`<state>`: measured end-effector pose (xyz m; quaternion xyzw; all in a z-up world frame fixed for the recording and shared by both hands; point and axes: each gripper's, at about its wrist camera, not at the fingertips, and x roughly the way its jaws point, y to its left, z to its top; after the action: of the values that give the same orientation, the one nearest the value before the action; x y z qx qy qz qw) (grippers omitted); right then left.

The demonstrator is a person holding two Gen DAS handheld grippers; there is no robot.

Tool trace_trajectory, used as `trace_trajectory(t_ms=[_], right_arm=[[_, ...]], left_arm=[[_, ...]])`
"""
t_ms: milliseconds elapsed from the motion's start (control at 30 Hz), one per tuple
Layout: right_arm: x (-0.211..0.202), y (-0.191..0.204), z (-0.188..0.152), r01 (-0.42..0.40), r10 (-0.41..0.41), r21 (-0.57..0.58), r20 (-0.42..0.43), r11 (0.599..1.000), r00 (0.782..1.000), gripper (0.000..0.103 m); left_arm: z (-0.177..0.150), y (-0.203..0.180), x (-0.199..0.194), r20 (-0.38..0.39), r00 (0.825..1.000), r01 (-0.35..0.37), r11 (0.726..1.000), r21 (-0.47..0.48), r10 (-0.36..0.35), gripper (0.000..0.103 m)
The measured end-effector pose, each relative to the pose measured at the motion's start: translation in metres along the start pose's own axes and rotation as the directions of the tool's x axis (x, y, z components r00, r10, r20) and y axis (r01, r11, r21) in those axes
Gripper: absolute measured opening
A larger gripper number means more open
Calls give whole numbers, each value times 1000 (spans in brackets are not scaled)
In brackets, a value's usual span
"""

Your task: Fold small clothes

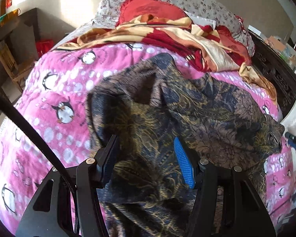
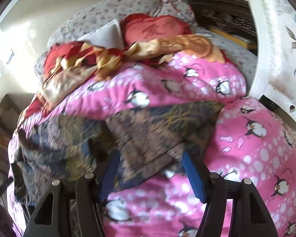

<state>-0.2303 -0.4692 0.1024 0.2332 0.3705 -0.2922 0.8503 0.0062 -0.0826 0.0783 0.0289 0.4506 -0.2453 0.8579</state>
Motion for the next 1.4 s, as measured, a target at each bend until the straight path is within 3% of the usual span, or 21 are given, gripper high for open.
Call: trace_trajectory(t_ms=[167,300,367,433,467,600,700,767,900,1067,1233,1333,1400], right_arm=[[20,28,2,-24,21,-125,-22,992,1000,64],[47,47,-5,0,-15,-235,-61,972,998,62],[65,43,-7,82,-106,-270,-75,959,992,43],[71,32,-6,75,-101,-245,-94,967,991,16],[68,26,-4,76,-98,-227,-86,971,991,11],[14,6,12,-18,22,-169,27,985,999,7],[-43,8,29,-61,95,-224,141,973,985,7],[-82,16,40,-134,190,-272,190,953,963,7],[-142,48,56,-280,382,-398,203,874,902,7],[-173,112,57,-457,591,-555,79,695,803,7],[-145,206,41,-562,647,-635,-124,531,752,7],[-109,260,21,-651,651,-607,-270,457,709,7],[-76,294,5,-680,625,-597,-349,427,699,7]], left_arm=[[-6,-11,9,-38,999,1,999,34,0,57],[-7,-13,8,-33,999,-10,998,56,12,57],[-6,-10,9,-37,999,-13,999,50,14,57],[-5,-7,9,-39,999,-10,999,40,12,57],[-4,-6,9,-37,999,-9,999,34,10,57],[-3,-2,6,-30,999,-12,1000,25,13,57],[1,0,3,-23,1000,-4,1000,8,4,57],[4,2,-2,-8,1000,7,1000,-7,-7,57],[9,1,-14,20,1000,24,1000,-19,-23,57],[12,3,-32,55,998,38,999,-11,-37,57],[13,16,-47,89,995,50,998,-30,-47,57],[14,28,-51,97,995,38,998,-45,-34,57],[13,38,-51,98,995,34,997,-63,-28,57]])
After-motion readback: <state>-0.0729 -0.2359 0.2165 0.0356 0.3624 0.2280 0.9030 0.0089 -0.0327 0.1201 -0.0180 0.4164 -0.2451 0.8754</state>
